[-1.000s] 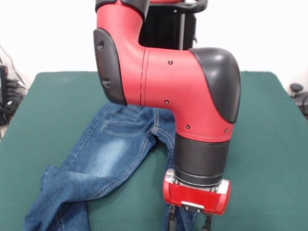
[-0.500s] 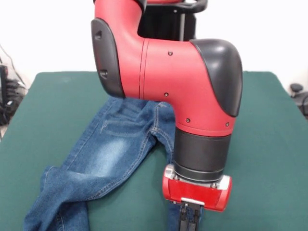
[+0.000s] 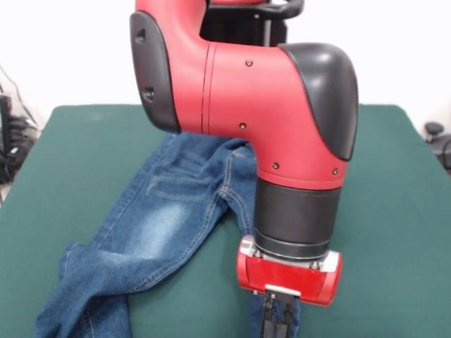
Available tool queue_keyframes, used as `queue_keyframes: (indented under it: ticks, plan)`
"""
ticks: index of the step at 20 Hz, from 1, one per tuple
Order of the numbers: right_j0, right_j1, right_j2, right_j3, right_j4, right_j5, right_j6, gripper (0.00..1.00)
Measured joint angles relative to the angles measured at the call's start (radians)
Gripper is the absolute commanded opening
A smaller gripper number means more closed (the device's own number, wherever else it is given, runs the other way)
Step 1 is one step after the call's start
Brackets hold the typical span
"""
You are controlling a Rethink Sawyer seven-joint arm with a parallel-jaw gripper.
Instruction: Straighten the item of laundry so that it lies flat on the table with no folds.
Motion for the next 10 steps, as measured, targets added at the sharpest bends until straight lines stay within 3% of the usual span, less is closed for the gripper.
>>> queue_keyframes:
  ticks: [10]
  plan:
    - [-0.094,-0.106,0.054,0.139,-0.004,0.0,0.0,0.0]
